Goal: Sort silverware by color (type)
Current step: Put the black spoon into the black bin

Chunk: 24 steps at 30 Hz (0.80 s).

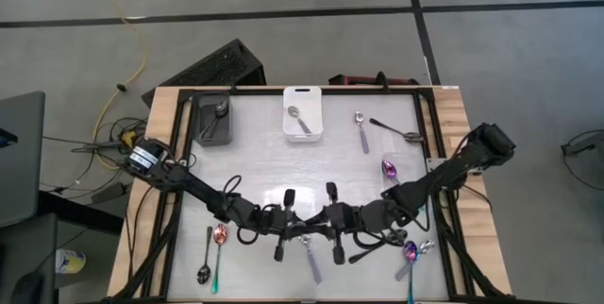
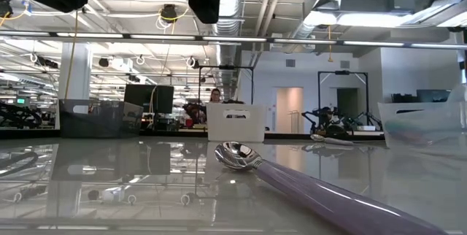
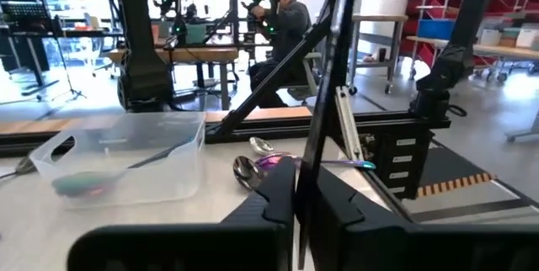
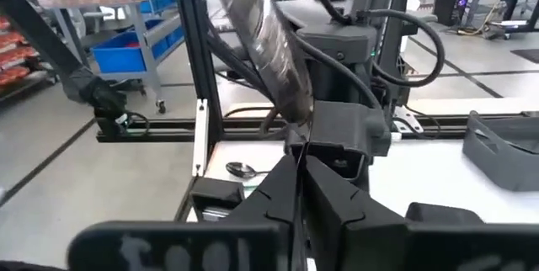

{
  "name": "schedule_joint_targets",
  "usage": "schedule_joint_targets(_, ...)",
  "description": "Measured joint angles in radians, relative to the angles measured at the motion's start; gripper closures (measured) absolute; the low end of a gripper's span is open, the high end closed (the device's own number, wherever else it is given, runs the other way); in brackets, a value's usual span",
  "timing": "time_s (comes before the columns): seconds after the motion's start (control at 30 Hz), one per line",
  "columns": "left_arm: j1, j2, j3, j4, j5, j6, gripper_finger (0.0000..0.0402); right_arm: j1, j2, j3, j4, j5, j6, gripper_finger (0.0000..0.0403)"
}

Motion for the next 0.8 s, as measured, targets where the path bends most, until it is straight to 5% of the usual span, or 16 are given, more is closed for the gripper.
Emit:
schedule_joint_targets(0.23, 0.015, -0.108, 0.000, -0.190, -0.022, -0.095, 0.0401, -0.008, -0.044, -0.001, -0.113, 0.001, 0.004, 0.0302)
schedule_joint_targets(0.53, 0.118, -0.511, 0.001, -0.906, -0.077, -0.290, 0.0401, 0.012, -0.198, 0.000, -0.478, 0.039, 0.061, 0.0198)
schedule_joint_targets(0.8, 0.365, -0.739, 0.001, -1.545, 0.019, -0.571, 0.0401, 0.012, -0.167, -0.034, -0.510, 0.053, 0.135, 0.0180)
